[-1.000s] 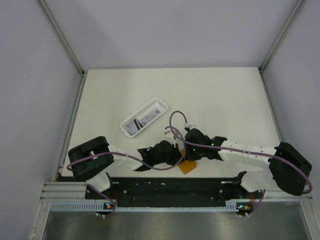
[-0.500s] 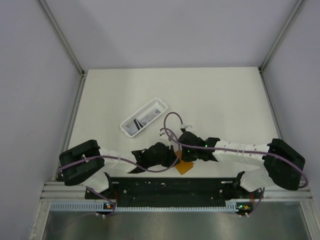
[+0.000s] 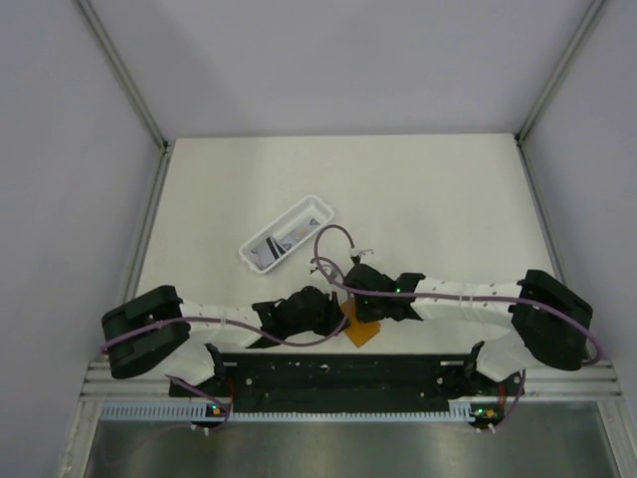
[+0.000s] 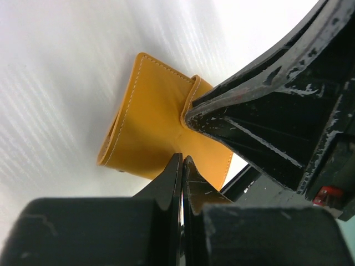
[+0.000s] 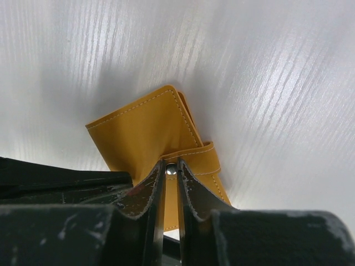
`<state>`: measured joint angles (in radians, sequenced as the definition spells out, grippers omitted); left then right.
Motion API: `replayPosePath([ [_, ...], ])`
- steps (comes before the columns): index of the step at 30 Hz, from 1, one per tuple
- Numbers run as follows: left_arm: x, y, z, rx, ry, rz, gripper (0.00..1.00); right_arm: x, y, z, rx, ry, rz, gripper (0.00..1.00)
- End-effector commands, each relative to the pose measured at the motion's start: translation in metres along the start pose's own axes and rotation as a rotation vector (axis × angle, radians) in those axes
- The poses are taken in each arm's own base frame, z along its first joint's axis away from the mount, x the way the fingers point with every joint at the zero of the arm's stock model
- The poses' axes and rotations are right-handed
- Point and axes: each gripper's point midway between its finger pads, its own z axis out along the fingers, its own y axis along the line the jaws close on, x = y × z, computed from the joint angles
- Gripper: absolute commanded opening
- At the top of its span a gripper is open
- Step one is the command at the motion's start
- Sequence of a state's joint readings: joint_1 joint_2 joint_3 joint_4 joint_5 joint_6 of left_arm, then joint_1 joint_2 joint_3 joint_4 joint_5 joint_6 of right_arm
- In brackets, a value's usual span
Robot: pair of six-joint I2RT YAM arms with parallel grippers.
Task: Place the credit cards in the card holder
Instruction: Close the card holder at the center of the board, then reset both arms
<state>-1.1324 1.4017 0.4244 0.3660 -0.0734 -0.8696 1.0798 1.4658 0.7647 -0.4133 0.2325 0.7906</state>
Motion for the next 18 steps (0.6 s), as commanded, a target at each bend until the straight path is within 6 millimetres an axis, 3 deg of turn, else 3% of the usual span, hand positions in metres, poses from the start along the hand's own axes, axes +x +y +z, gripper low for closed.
replayPosePath([
  [1,-0.007,0.000,-0.010,-0.010,-0.033,0.006,0.00,0.051,-0.037,0.002,0.091,0.134,-0.029,0.15],
  [6,-0.021,0.000,-0.022,-0.037,-0.073,0.013,0.00,-0.008,0.010,-0.036,-0.136,-0.085,0.013,0.32],
  [10,-0.031,0.017,-0.037,-0.168,-0.102,-0.001,0.00,-0.044,0.025,-0.075,-0.268,-0.264,0.045,0.46],
  [13,-0.037,0.037,-0.058,-0.282,-0.128,-0.018,0.17,-0.058,0.012,-0.094,-0.266,-0.368,0.080,0.52],
  [18,-0.050,0.065,-0.103,-0.392,-0.251,-0.118,0.52,-0.050,-0.041,-0.116,-0.164,-0.460,0.187,0.56],
])
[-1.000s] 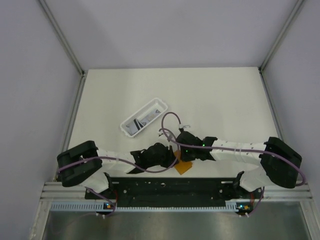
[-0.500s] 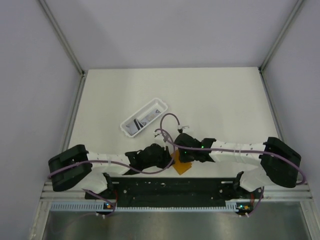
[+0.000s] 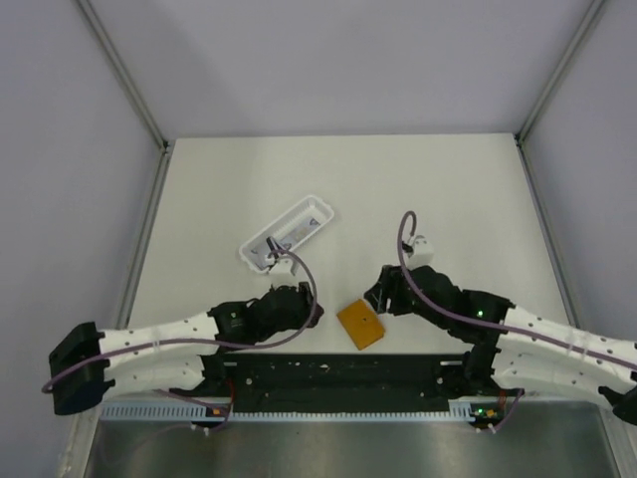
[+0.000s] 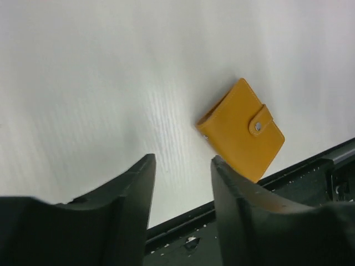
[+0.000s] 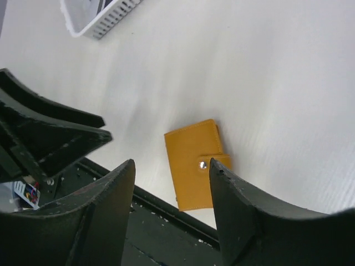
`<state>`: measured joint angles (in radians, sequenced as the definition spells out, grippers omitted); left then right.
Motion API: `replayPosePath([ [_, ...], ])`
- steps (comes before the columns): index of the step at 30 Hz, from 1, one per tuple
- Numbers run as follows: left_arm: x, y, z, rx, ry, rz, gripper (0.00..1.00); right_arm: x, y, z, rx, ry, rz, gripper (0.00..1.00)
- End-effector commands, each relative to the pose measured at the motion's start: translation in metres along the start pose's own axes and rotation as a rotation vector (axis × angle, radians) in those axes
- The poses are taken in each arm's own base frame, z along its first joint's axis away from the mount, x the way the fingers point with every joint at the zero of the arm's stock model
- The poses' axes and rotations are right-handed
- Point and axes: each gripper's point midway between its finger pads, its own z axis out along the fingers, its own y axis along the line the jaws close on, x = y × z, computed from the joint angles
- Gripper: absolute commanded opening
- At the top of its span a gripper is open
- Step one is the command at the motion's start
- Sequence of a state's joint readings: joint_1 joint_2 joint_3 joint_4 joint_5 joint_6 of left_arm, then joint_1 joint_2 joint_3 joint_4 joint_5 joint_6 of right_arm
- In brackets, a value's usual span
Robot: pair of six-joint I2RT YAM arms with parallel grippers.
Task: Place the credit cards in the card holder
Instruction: Reset both arms
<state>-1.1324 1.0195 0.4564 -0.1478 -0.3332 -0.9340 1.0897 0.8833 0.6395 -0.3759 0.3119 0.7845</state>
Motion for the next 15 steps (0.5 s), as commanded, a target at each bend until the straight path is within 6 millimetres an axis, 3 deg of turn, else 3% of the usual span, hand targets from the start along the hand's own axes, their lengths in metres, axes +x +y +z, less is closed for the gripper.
replayPosePath([
  [1,-0.022,0.048,-0.035,-0.185,-0.123,-0.101,0.60,-0.005,-0.049,-0.028,0.136,-0.110,0.057,0.60],
  [2,-0.023,0.058,-0.041,-0.207,-0.141,-0.112,0.80,-0.003,-0.058,-0.035,0.147,-0.127,0.082,0.64],
  [5,-0.026,0.078,-0.061,-0.221,-0.191,-0.160,0.98,0.000,-0.079,-0.053,0.140,-0.194,0.176,0.70],
  [9,-0.026,0.088,-0.073,-0.168,-0.230,-0.193,0.98,0.010,-0.102,-0.065,0.135,-0.253,0.276,0.82],
  [15,-0.024,0.092,-0.080,-0.102,-0.259,-0.234,0.98,0.023,-0.118,-0.068,0.115,-0.286,0.381,0.84],
])
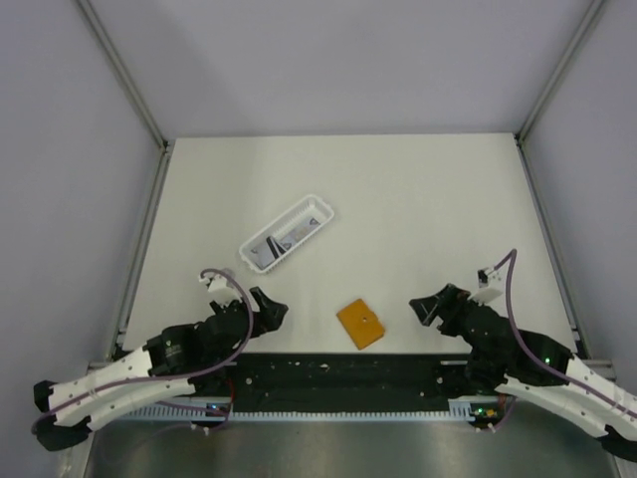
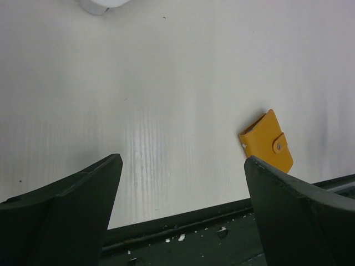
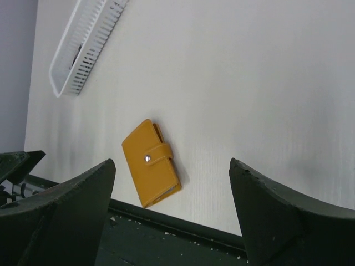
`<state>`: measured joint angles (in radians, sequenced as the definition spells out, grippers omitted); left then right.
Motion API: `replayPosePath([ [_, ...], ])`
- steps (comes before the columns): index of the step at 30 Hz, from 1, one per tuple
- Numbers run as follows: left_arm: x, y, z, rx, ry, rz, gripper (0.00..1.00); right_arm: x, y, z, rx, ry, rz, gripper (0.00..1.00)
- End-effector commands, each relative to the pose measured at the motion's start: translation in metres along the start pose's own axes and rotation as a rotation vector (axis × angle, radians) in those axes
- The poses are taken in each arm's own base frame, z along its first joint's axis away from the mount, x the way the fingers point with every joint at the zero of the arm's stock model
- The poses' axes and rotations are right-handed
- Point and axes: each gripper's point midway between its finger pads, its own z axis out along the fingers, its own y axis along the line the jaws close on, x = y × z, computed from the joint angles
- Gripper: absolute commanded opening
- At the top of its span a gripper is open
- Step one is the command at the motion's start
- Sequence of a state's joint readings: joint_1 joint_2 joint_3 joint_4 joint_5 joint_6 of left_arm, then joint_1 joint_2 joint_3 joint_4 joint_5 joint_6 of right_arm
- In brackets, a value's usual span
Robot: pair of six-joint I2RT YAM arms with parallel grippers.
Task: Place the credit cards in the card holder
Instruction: Reset both arms
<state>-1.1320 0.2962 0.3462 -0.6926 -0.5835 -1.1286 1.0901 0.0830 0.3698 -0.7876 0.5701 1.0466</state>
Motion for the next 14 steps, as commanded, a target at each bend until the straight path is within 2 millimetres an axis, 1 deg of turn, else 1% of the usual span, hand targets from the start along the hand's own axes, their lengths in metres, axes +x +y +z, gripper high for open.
replayPosePath([
  [1,0.0000,0.0139,-0.0018,-0.018,-0.019,-0.014,0.98,0.0037,-0.0187,-0.0010,0.050,-0.016,0.065,0.84],
  [2,-0.0003,0.0144,-0.0021,-0.016,-0.022,-0.016,0.98,-0.0003,-0.0159,-0.0032,0.024,-0.033,0.085,0.84],
  [6,-0.0025,0.0133,-0.0023,-0.016,-0.029,-0.011,0.98,-0.0015,-0.0175,-0.0033,0.040,-0.035,0.079,0.84],
  [14,-0.0026,0.0070,-0.0010,0.013,-0.031,-0.007,0.98,0.0031,-0.0202,-0.0010,0.078,-0.011,0.061,0.84],
])
